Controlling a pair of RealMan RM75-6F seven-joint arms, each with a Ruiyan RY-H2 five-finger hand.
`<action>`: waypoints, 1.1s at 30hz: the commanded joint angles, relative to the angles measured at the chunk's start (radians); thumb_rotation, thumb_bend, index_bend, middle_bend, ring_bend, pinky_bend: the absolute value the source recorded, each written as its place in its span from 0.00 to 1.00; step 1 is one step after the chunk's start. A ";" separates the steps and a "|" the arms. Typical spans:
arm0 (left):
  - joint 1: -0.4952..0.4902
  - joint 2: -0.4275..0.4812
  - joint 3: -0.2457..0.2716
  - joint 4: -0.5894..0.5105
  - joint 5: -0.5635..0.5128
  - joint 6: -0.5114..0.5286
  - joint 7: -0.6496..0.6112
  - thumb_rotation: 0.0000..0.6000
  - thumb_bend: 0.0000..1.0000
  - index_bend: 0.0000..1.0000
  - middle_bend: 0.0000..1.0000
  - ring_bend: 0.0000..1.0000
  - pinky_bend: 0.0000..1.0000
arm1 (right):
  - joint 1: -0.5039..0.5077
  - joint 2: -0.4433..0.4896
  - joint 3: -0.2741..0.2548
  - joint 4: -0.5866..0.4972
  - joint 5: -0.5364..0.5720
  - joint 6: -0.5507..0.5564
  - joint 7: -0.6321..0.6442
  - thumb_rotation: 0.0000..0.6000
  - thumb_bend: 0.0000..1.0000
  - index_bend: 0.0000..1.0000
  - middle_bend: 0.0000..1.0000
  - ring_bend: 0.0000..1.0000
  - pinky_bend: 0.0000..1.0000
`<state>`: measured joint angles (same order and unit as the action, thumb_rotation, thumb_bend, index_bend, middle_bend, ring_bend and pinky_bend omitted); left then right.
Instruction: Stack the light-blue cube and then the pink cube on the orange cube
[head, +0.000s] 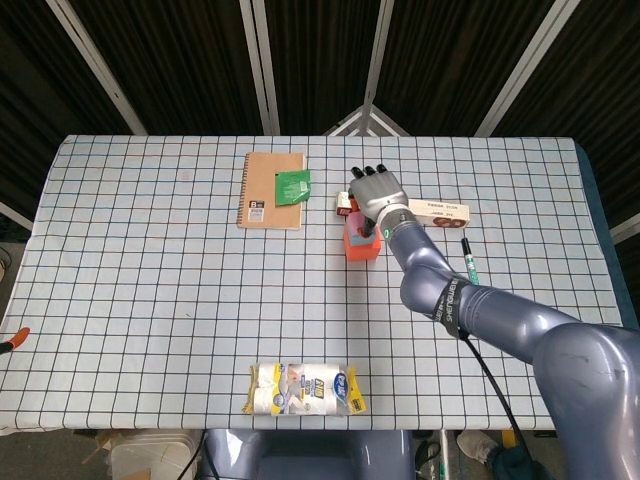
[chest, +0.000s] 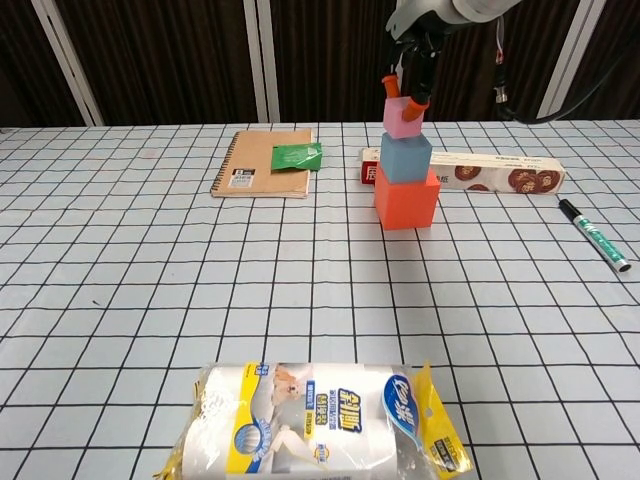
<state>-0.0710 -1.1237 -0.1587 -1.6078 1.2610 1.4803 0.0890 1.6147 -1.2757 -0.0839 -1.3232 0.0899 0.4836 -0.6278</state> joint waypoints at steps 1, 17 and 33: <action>-0.001 0.002 -0.001 0.003 -0.002 -0.004 -0.006 1.00 0.11 0.03 0.00 0.00 0.00 | 0.013 -0.019 -0.015 0.022 0.012 -0.007 0.008 1.00 0.39 0.51 0.00 0.00 0.00; -0.005 0.001 -0.003 0.003 -0.010 -0.008 -0.001 1.00 0.11 0.03 0.00 0.00 0.00 | 0.038 -0.057 -0.078 0.096 0.015 -0.052 0.064 1.00 0.39 0.51 0.00 0.00 0.00; -0.006 0.000 -0.002 0.003 -0.013 -0.008 0.004 1.00 0.11 0.03 0.00 0.00 0.00 | 0.052 -0.051 -0.131 0.096 -0.006 -0.066 0.125 1.00 0.39 0.51 0.00 0.00 0.00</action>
<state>-0.0769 -1.1232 -0.1609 -1.6048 1.2485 1.4728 0.0926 1.6655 -1.3264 -0.2142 -1.2266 0.0855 0.4179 -0.5045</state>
